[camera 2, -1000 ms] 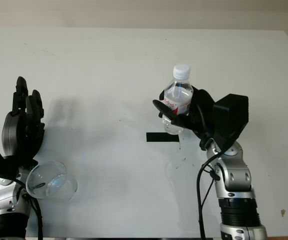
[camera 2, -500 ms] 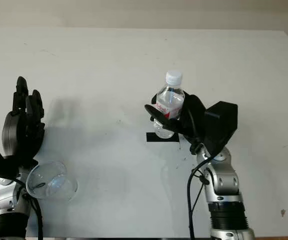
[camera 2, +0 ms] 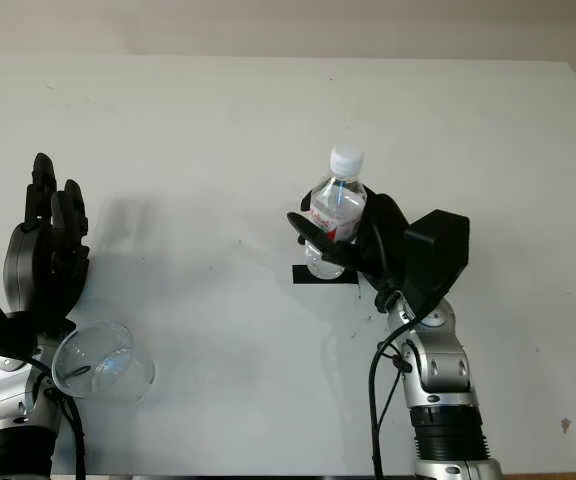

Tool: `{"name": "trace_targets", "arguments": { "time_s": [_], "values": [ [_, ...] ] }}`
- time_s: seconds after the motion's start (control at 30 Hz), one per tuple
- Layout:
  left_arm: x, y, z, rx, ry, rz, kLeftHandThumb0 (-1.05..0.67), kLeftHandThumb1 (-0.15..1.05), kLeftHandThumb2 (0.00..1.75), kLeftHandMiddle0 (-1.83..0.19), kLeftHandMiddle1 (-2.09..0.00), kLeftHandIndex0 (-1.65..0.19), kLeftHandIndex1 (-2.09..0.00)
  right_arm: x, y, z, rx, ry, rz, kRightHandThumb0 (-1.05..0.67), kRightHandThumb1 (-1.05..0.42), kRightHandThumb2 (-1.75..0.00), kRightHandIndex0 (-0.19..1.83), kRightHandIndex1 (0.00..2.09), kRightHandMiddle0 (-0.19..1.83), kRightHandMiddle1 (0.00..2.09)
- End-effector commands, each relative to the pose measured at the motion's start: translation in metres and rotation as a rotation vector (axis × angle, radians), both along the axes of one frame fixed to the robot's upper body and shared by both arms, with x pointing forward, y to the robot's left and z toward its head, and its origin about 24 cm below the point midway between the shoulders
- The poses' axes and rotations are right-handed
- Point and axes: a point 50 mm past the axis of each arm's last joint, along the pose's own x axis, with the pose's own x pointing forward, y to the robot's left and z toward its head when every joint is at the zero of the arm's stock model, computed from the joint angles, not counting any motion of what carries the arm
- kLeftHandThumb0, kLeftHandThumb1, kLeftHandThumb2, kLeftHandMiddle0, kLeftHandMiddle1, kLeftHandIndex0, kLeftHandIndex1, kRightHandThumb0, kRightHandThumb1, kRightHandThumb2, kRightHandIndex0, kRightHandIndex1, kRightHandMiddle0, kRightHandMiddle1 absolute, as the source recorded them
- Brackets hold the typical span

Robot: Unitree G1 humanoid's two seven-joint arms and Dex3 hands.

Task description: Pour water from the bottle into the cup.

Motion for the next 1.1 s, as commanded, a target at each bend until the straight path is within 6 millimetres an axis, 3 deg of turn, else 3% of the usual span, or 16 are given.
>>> {"name": "trace_targets", "arguments": {
  "time_s": [0.0,0.4,0.53,0.7,0.77,0.8,0.83,0.87,0.97,1.07],
  "values": [
    [-0.006,0.001,-0.014,-0.016,0.047,0.007,-0.76,1.05,0.54,0.19,0.0,0.19,0.0,-0.002,-0.003,0.0,-0.024,-0.016,0.0,-0.45,-1.05,-0.41,1.45,2.09,1.15,2.09],
    [-0.006,0.0,-0.014,-0.03,0.05,0.001,-0.75,1.05,0.54,0.19,0.0,0.19,0.0,-0.009,-0.008,-0.01,-0.076,-0.06,0.047,-0.5,-1.05,-0.19,1.32,2.09,0.87,2.09],
    [-0.006,0.0,-0.013,-0.027,0.048,0.004,-0.76,1.05,0.54,0.19,0.0,0.19,0.0,-0.013,-0.011,-0.016,-0.059,-0.056,0.041,-0.51,-1.04,-0.08,0.83,2.09,0.35,2.09],
    [-0.007,0.001,-0.013,-0.023,0.046,-0.004,-0.75,1.05,0.54,0.19,0.0,0.19,0.0,-0.018,-0.017,-0.021,-0.046,-0.081,0.006,-0.52,-1.0,-0.05,0.37,2.09,-0.01,2.09],
    [-0.006,0.001,-0.012,-0.023,0.046,-0.007,-0.75,1.05,0.54,0.19,0.0,0.19,0.0,-0.02,-0.02,-0.024,-0.028,-0.097,0.009,-0.53,-0.96,-0.05,-0.02,2.0,-0.15,1.91],
    [-0.006,0.0,-0.012,-0.023,0.047,-0.009,-0.75,1.05,0.55,0.19,0.0,0.19,0.0,-0.021,-0.022,-0.025,-0.032,-0.102,0.016,-0.53,-0.96,-0.05,-0.1,1.97,-0.17,1.83],
    [-0.006,0.0,-0.012,-0.025,0.047,-0.01,-0.74,1.05,0.55,0.19,0.0,0.19,0.0,-0.021,-0.024,-0.025,-0.045,-0.109,0.022,-0.55,-0.95,-0.05,-0.15,1.72,-0.18,1.59],
    [-0.005,0.0,-0.012,-0.025,0.048,-0.011,-0.74,1.05,0.55,0.19,0.0,0.19,0.0,-0.021,-0.026,-0.025,-0.056,-0.113,0.028,-0.57,-0.95,-0.05,-0.17,1.31,-0.19,1.22],
    [-0.005,0.0,-0.011,-0.021,0.045,-0.011,-0.74,1.05,0.55,0.19,0.0,0.19,0.0,-0.022,-0.03,-0.025,-0.083,-0.121,0.05,-0.64,-0.91,-0.05,-0.16,0.36,-0.15,0.42],
    [-0.005,0.0,-0.01,-0.02,0.044,-0.009,-0.74,1.05,0.54,0.19,0.0,0.19,0.0,-0.022,-0.034,-0.024,-0.092,-0.121,0.051,-0.73,-0.89,-0.05,-0.19,0.06,-0.18,0.14]
  ]
}}
